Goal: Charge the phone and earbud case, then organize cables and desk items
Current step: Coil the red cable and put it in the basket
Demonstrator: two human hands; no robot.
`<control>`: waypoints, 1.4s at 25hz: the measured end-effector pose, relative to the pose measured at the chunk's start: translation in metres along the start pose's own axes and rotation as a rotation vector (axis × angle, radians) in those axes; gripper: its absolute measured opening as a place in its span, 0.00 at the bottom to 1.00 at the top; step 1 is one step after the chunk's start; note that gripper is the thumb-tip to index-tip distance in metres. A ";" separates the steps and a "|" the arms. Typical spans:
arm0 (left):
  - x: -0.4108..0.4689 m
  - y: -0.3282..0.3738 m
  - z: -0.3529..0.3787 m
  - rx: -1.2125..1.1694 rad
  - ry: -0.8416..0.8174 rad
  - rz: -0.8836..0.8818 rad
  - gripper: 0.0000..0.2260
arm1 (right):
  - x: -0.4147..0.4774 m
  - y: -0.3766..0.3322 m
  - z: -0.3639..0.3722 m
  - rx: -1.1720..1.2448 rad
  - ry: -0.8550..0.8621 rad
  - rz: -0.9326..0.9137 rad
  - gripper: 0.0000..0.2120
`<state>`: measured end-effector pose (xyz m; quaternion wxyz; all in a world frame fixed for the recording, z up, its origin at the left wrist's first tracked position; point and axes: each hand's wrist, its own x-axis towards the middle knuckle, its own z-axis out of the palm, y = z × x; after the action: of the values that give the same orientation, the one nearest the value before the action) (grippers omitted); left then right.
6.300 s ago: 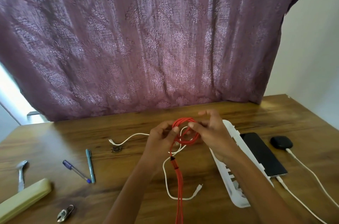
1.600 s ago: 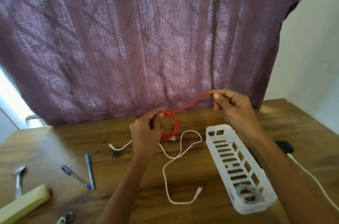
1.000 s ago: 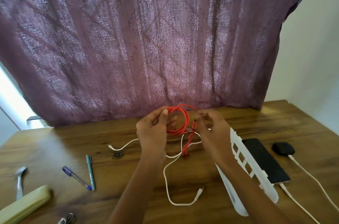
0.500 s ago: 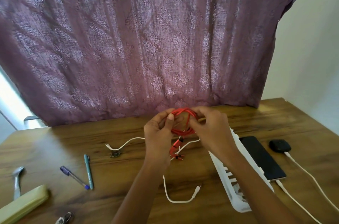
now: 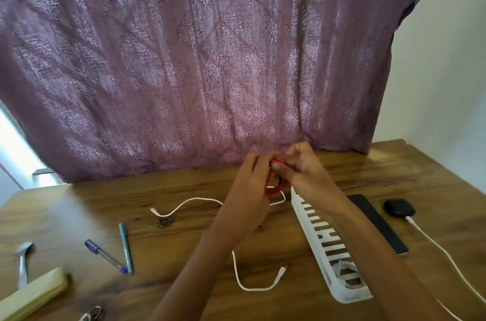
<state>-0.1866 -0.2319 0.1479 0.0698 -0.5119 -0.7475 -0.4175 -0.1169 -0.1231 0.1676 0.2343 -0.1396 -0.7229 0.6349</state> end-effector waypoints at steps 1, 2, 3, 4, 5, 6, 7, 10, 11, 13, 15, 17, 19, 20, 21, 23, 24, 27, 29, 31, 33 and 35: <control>-0.001 0.001 0.001 -0.035 -0.012 -0.032 0.23 | -0.001 -0.001 0.000 0.058 0.005 0.030 0.09; -0.001 0.004 0.000 -0.096 -0.026 -0.081 0.21 | -0.002 -0.001 0.001 0.105 0.013 0.052 0.08; 0.000 0.005 -0.001 -0.162 -0.043 -0.130 0.20 | -0.002 -0.002 0.000 0.133 0.020 0.061 0.07; 0.001 0.007 -0.002 -0.218 -0.047 -0.170 0.19 | -0.003 -0.001 -0.001 0.137 0.019 0.059 0.08; 0.002 0.006 -0.003 -0.249 -0.044 -0.204 0.18 | -0.003 -0.001 -0.002 0.123 0.008 0.053 0.08; 0.002 0.005 -0.005 -0.270 -0.039 -0.226 0.15 | -0.003 -0.001 -0.003 0.100 -0.010 0.045 0.09; 0.004 0.004 -0.008 -0.291 -0.035 -0.237 0.12 | -0.003 -0.001 -0.004 0.073 -0.029 0.037 0.09; 0.011 -0.002 -0.015 -0.277 0.008 -0.265 0.06 | 0.002 0.003 -0.006 -0.042 -0.044 -0.026 0.10; 0.012 -0.004 -0.015 -0.284 0.048 -0.302 0.05 | 0.004 0.006 -0.005 -0.100 -0.019 -0.068 0.11; 0.013 -0.003 -0.012 -0.396 0.134 -0.412 0.06 | 0.006 0.016 -0.003 -0.246 0.116 -0.205 0.14; 0.012 0.000 -0.005 -0.517 0.190 -0.508 0.07 | 0.003 0.025 0.002 -0.413 0.330 -0.409 0.12; 0.011 0.001 0.000 -0.554 0.269 -0.564 0.07 | -0.005 0.033 0.008 -0.541 0.462 -0.576 0.07; 0.011 -0.002 -0.001 -0.559 0.376 -0.616 0.08 | -0.012 0.039 0.013 -0.611 0.465 -0.607 0.08; 0.011 -0.003 -0.002 -0.556 0.406 -0.635 0.08 | -0.016 0.041 0.014 -0.646 0.460 -0.585 0.09; 0.010 -0.004 -0.002 -0.554 0.418 -0.645 0.07 | -0.018 0.042 0.015 -0.691 0.464 -0.550 0.11; 0.008 -0.002 -0.001 -0.580 0.421 -0.654 0.05 | -0.022 0.041 0.017 -0.840 0.496 -0.494 0.12; 0.008 0.000 -0.001 -0.593 0.422 -0.652 0.05 | -0.023 0.040 0.020 -0.936 0.517 -0.473 0.12; 0.008 0.000 0.001 -0.612 0.399 -0.629 0.03 | -0.025 0.036 0.024 -1.100 0.560 -0.423 0.12; 0.007 0.000 0.001 -0.684 0.392 -0.645 0.04 | -0.024 0.032 0.025 -1.070 0.563 -0.418 0.11; 0.006 0.001 0.001 -0.790 0.397 -0.662 0.06 | -0.022 0.031 0.024 -0.993 0.519 -0.438 0.08; 0.004 -0.001 0.001 -0.740 0.394 -0.605 0.04 | -0.019 0.032 0.022 -0.839 0.404 -0.456 0.06; 0.000 -0.003 0.001 -0.548 0.353 -0.497 0.07 | -0.015 0.026 0.017 -0.632 0.261 -0.362 0.10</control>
<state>-0.1889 -0.2311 0.1456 -0.0450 -0.2357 -0.6861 -0.6868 -0.1149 -0.1409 0.1379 0.3780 -0.1549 -0.8599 0.3062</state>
